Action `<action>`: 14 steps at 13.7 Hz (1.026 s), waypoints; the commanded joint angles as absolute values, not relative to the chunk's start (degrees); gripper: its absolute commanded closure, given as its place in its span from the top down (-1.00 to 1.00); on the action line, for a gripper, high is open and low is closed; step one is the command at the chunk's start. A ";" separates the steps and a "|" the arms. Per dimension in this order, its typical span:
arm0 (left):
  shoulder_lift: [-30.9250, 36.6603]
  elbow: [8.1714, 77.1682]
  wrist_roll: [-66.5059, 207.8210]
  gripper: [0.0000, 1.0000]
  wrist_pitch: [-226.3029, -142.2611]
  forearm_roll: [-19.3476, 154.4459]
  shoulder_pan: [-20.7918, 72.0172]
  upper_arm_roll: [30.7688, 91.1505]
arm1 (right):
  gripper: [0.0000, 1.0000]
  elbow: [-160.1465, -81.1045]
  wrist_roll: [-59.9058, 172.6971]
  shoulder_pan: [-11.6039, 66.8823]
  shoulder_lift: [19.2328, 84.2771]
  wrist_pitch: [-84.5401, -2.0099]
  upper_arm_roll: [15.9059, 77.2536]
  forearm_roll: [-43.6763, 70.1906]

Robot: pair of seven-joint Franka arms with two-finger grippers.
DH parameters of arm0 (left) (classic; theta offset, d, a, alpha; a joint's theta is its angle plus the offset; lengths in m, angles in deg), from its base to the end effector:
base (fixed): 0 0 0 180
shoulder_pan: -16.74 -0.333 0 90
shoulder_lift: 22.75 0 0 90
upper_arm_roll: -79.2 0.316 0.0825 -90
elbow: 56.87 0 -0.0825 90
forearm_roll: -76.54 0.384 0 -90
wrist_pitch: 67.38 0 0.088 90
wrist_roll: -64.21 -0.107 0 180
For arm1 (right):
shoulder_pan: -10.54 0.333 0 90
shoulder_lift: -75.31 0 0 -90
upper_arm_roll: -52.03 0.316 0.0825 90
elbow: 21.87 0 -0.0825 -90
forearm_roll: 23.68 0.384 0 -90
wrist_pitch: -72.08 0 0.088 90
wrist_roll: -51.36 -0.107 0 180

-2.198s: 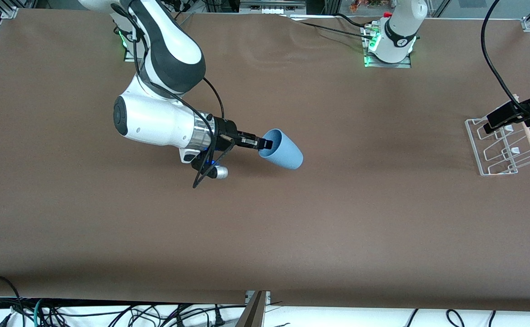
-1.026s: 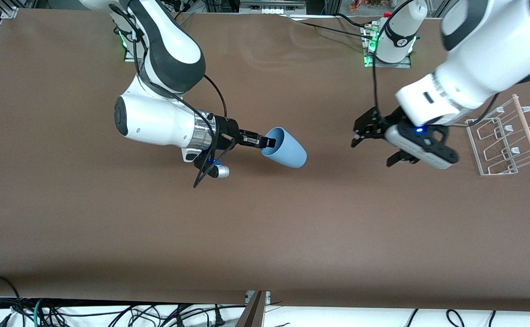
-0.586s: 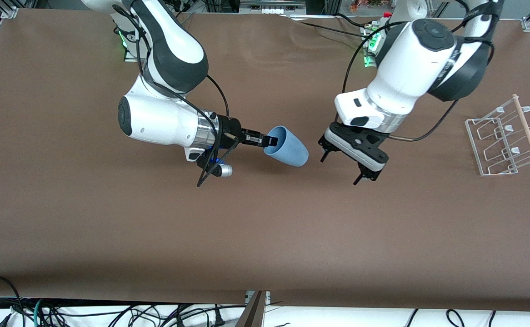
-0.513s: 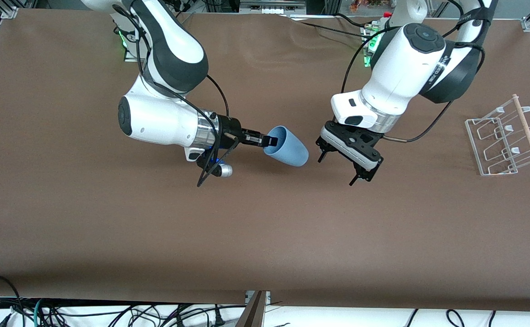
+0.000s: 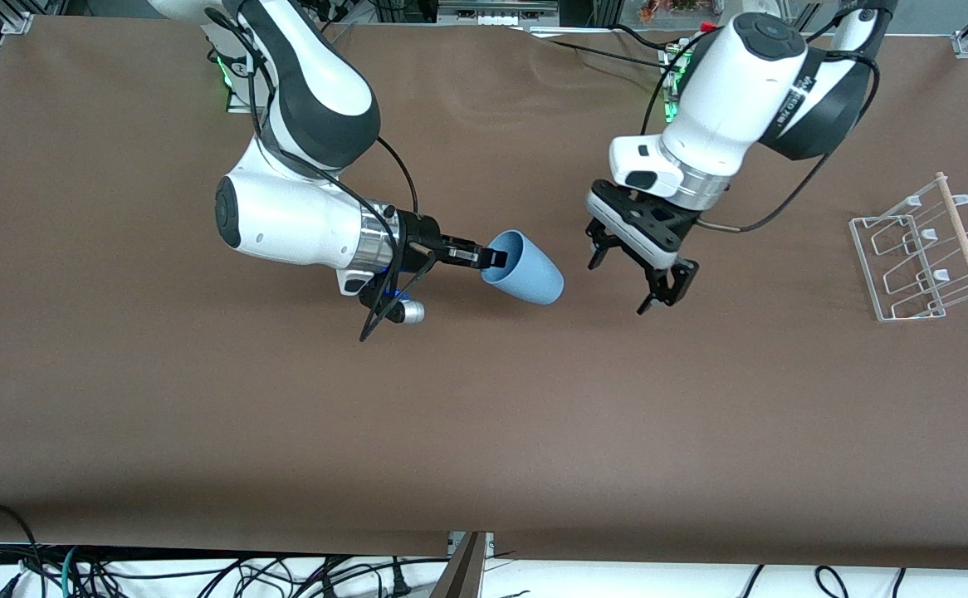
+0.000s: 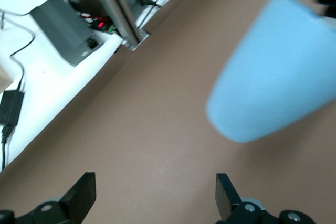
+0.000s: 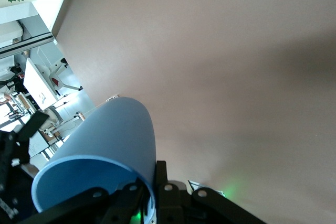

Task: Transfer cup to left arm and place on rack
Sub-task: 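Move the left gripper from the rack toward the cup's open rim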

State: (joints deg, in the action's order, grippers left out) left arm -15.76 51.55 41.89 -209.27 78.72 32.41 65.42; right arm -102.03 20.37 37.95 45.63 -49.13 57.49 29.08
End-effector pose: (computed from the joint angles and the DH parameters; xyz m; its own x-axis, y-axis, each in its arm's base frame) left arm 0.5500 -0.3042 0.4919 0.5211 -0.7467 0.4134 -0.7590 -0.6270 -0.1756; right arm 0.6019 0.4153 0.4465 0.8881 -0.2054 -0.4112 -0.4454 -0.6056 -0.6595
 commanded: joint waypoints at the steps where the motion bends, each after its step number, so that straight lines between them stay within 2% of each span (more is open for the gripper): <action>1: -17.13 54.22 41.09 1.00 -211.34 86.18 32.21 62.78 | -1.00 -100.97 21.22 37.52 45.42 -49.21 57.65 30.20; 6: -16.60 56.77 41.09 1.00 -216.87 91.13 32.47 61.18 | -1.00 -100.97 21.04 37.52 45.77 -47.89 57.65 30.20; 14: -11.69 55.03 41.27 1.00 -223.12 91.66 33.61 59.42 | -1.00 -100.97 20.87 37.52 46.04 -46.23 57.48 30.02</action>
